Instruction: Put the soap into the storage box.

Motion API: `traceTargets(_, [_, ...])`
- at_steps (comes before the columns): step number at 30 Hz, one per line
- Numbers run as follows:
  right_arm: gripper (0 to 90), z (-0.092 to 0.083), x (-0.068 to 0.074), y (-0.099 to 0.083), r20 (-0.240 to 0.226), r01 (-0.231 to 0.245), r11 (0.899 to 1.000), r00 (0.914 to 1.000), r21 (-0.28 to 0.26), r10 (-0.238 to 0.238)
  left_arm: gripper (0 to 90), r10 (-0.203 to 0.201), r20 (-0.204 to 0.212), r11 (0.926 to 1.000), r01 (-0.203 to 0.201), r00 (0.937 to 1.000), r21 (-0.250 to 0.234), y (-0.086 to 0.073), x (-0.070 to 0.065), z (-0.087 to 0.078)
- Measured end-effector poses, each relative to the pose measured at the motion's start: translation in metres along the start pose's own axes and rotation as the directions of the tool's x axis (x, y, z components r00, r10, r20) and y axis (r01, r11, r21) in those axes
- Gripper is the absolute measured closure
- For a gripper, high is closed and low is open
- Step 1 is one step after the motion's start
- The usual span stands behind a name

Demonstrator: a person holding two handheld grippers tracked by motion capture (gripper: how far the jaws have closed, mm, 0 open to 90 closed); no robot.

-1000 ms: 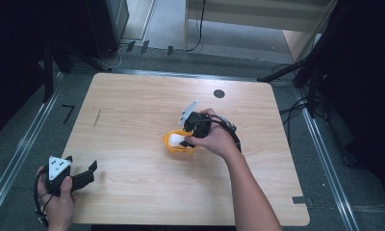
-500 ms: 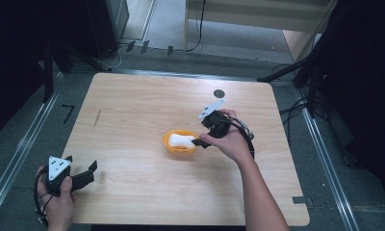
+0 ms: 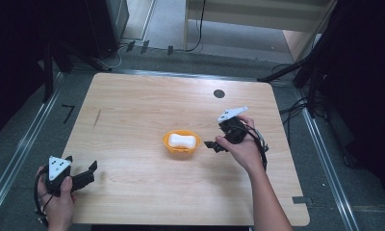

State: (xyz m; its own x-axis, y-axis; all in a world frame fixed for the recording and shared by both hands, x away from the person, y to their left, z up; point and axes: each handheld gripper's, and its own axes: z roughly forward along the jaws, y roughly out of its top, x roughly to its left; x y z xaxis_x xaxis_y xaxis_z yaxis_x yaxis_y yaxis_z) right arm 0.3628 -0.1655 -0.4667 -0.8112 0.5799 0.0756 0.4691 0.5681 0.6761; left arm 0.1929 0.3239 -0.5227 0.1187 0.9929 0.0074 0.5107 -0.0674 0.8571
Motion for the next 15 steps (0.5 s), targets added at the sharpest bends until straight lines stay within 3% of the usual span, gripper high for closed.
traceTargets(6, [0.0,-0.004,-0.007,-0.023,0.041,-0.068,0.997,0.9968,-0.022,0.069,13.8,0.003,-0.002,1.0,-0.003,1.0,-0.001,0.0,0.0,0.0])
traceTargets(15, [0.0,-0.015,-0.008,-0.047,0.114,-0.117,0.991,0.9857,-0.07,0.124,13.8,0.005,-0.004,1.0,-0.005,1.0,-0.001,0.0,-0.001,0.0])
